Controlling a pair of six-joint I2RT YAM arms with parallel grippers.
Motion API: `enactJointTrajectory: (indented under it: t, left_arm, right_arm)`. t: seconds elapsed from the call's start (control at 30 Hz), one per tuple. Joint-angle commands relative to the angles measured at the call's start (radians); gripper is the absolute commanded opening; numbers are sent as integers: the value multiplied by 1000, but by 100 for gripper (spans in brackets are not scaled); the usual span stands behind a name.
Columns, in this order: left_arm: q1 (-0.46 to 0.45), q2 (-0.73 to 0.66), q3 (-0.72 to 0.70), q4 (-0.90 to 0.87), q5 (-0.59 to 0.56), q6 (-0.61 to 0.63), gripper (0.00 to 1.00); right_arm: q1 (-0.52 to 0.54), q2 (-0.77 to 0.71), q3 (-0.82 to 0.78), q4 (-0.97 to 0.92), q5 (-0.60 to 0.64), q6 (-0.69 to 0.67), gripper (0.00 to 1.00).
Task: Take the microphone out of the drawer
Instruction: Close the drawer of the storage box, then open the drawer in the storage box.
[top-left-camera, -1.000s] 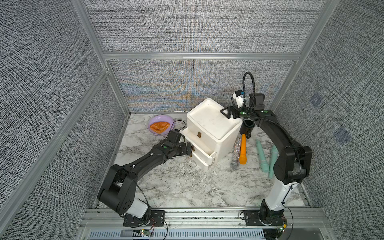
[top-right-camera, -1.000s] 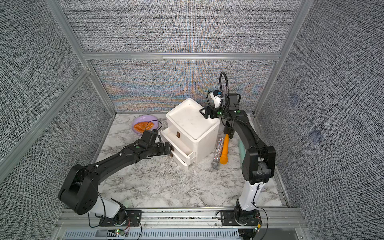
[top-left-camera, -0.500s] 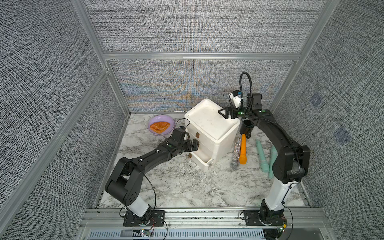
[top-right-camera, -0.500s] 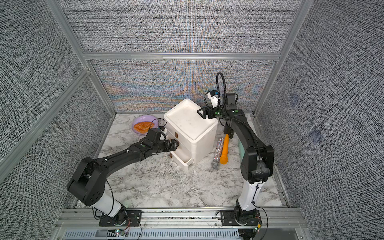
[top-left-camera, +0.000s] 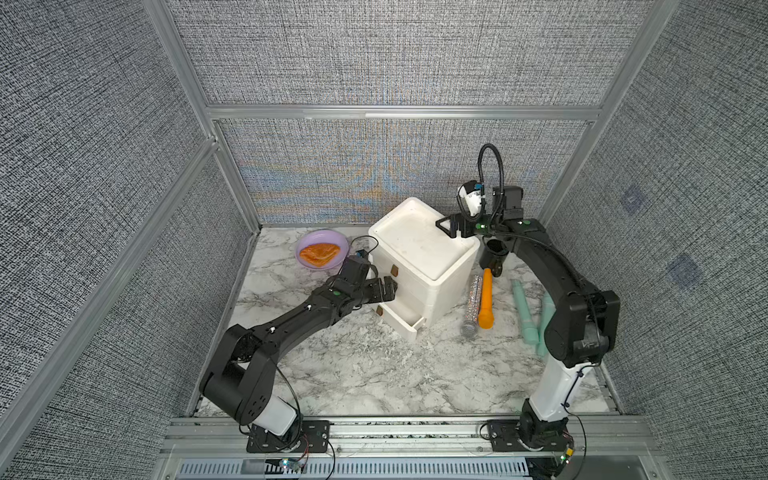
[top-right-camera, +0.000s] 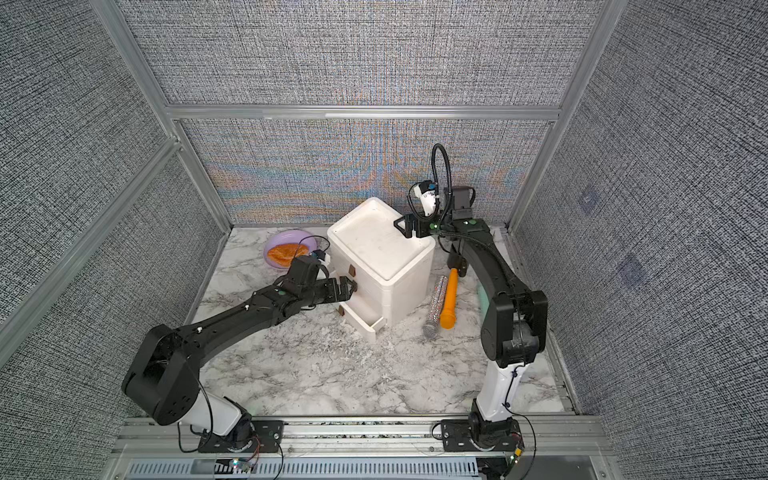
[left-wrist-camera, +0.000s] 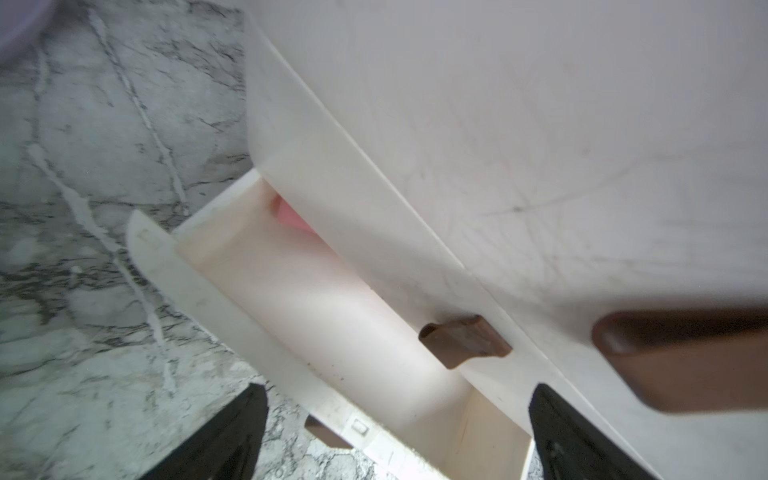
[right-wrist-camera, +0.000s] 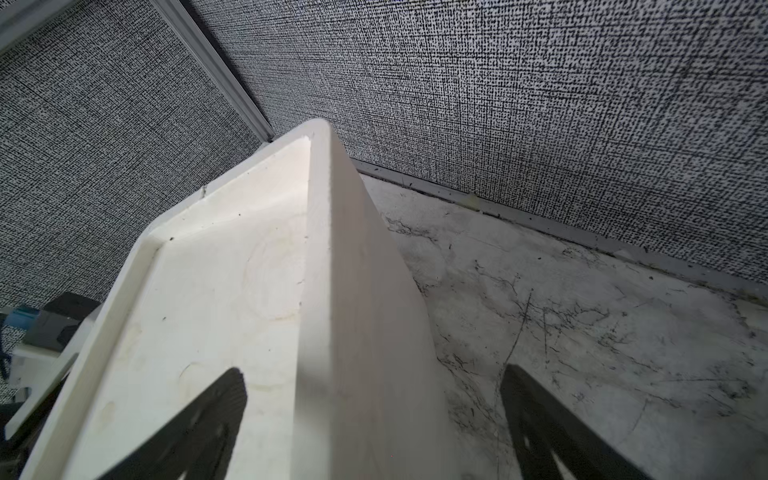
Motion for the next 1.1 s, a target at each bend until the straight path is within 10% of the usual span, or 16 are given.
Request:
enactJointTrajectory:
  t: [0.0,1.07]
  left_arm:
    - [1,-24,2,-120,-72,19,100]
    - [1,100,6,-327,-251,-23,100]
  right_arm:
    - [10,19,-5,-99,-7,-8,98]
    - [16,-14,-1,-152,255,-24,98]
